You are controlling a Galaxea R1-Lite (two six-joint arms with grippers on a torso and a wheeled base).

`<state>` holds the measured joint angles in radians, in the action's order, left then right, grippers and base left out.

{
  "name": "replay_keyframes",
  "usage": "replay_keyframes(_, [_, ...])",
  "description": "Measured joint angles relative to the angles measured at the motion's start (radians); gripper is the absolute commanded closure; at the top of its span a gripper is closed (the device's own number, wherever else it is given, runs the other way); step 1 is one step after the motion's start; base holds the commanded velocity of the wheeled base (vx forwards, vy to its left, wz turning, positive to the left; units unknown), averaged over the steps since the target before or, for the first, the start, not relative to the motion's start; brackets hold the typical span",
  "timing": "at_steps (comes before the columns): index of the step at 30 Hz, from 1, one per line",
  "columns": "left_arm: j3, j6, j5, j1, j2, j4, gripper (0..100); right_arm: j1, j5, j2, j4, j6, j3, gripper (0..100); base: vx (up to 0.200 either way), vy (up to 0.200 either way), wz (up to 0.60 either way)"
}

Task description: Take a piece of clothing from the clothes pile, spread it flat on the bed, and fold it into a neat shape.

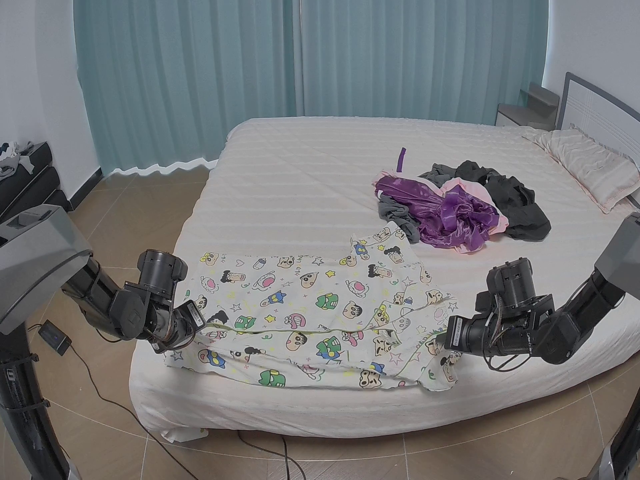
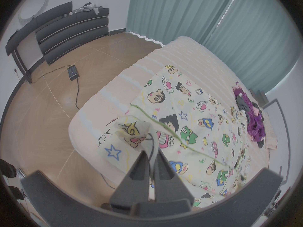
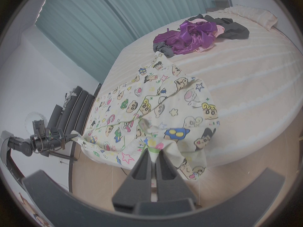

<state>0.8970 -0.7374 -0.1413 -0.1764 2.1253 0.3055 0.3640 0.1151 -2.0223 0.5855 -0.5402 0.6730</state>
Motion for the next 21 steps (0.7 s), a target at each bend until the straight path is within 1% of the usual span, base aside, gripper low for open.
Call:
replay_keyframes(9, [0.107, -0.062, 0.001, 0.023, 0.084, -0.002, 100, -0.033, -0.013, -0.092, 0.001, -0.038, 0.124, 100, 0.000, 0.000, 0.00])
replay_keyframes(12, [0.146, -0.087, 0.001, 0.029, 0.110, -0.002, 100, -0.038, -0.026, -0.120, 0.001, -0.049, 0.157, 100, 0.000, 0.000, 0.00])
replay_keyframes(14, [0.185, -0.117, 0.001, 0.036, 0.133, -0.002, 100, -0.039, -0.043, -0.144, 0.002, -0.074, 0.190, 100, 0.000, 0.000, 0.00])
replay_keyframes(17, [0.227, -0.134, 0.001, 0.042, 0.166, -0.004, 100, -0.040, -0.059, -0.178, 0.001, -0.106, 0.232, 100, 0.000, 0.000, 0.00])
replay_keyframes(21, [0.257, -0.139, 0.001, 0.050, 0.199, -0.004, 100, -0.041, -0.064, -0.207, 0.001, -0.133, 0.267, 100, 0.000, 0.000, 0.00])
